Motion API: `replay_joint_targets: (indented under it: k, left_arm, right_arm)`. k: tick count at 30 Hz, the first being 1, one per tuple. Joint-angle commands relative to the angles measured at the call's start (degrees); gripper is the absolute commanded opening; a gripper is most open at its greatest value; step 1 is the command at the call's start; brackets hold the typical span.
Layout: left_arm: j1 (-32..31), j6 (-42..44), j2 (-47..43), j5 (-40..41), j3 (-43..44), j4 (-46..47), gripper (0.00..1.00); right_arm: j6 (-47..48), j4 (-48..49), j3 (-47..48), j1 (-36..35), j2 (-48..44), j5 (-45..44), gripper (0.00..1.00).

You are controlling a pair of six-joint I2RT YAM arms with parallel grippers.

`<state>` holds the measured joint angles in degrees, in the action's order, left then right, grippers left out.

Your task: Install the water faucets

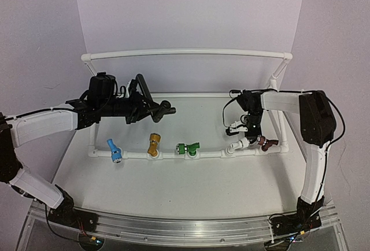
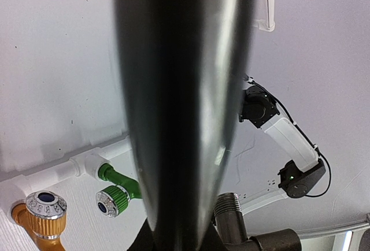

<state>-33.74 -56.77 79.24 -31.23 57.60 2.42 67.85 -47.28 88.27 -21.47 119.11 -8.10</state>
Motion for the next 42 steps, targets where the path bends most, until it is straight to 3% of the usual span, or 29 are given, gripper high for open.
replay_joint_targets:
  k: [1,7,12,14,22,26,31,36,38,42]
  left_arm:
    - [-0.1,1.0,-3.0,0.3,0.8,3.8,0.00]
    - [-0.1,1.2,-2.5,0.4,0.9,3.9,0.00]
    - [-0.1,2.1,-2.6,0.0,1.2,3.7,0.00]
    - [-0.1,2.5,-2.7,-0.4,1.6,3.2,0.00]
    - [0.0,4.5,-3.8,-0.6,3.3,2.3,0.00]
    - [0.0,4.5,-5.1,-0.7,3.5,2.6,0.00]
    - [0.1,3.2,-8.3,-1.5,1.5,6.7,0.00]
    - [0.2,1.8,-10.3,-6.9,1.9,10.8,0.00]
    - [0.2,0.4,-10.6,-9.7,2.3,12.9,0.00]
    - [0.2,-4.8,-10.7,-16.0,1.6,21.6,0.00]
  right_arm:
    - [1.3,0.6,-1.2,-0.4,0.7,-0.3,0.46]
    - [1.6,1.8,-1.6,-0.4,0.5,-0.8,0.32]
    - [0.5,1.7,1.4,-0.4,-1.5,0.4,0.05]
    - [-0.4,1.5,3.2,-0.4,-3.3,1.3,0.00]
    - [-0.2,0.5,10.5,-0.4,-12.3,7.9,0.00]
    - [1.2,0.9,12.5,-0.4,-18.5,15.5,0.00]
    - [2.4,6.9,9.6,-0.8,-30.2,29.0,0.00]
    - [2.7,11.7,7.5,-5.5,-37.4,33.3,0.00]
    - [4.9,16.8,4.7,-7.2,-41.3,35.7,0.00]
    - [10.9,37.6,-12.3,-11.5,-52.8,43.3,0.00]
